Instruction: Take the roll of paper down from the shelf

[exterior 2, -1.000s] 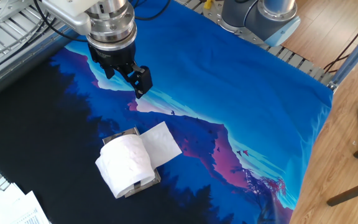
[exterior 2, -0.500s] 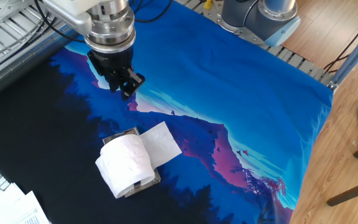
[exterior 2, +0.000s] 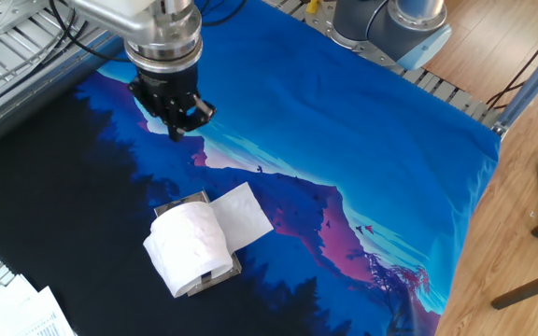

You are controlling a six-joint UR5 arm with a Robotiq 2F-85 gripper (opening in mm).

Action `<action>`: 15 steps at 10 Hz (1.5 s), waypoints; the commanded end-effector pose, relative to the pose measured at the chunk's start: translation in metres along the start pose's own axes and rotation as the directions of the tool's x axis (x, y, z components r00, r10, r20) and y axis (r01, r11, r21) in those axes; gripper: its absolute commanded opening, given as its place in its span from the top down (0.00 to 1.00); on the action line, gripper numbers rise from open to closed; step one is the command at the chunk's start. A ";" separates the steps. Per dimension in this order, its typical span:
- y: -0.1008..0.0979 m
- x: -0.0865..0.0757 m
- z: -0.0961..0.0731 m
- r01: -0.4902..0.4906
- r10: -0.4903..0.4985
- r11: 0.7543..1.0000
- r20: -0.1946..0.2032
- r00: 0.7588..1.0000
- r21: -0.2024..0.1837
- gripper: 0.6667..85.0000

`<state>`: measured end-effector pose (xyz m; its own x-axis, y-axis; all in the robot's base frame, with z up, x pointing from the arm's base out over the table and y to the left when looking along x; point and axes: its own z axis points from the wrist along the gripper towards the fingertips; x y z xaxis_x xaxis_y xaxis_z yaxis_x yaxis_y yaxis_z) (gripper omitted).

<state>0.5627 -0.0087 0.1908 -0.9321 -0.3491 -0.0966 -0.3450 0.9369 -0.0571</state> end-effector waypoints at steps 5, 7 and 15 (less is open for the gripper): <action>0.044 -0.041 0.001 0.617 -0.604 0.784 0.143 0.784 -0.073 0.00; 0.051 -0.052 0.013 0.665 -0.651 0.743 0.148 0.744 -0.071 0.00; 0.043 -0.063 0.046 0.685 -0.683 0.728 0.047 0.729 -0.036 0.00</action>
<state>0.6033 0.0445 0.1522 -0.4220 -0.9049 -0.0556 -0.9028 0.4251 -0.0657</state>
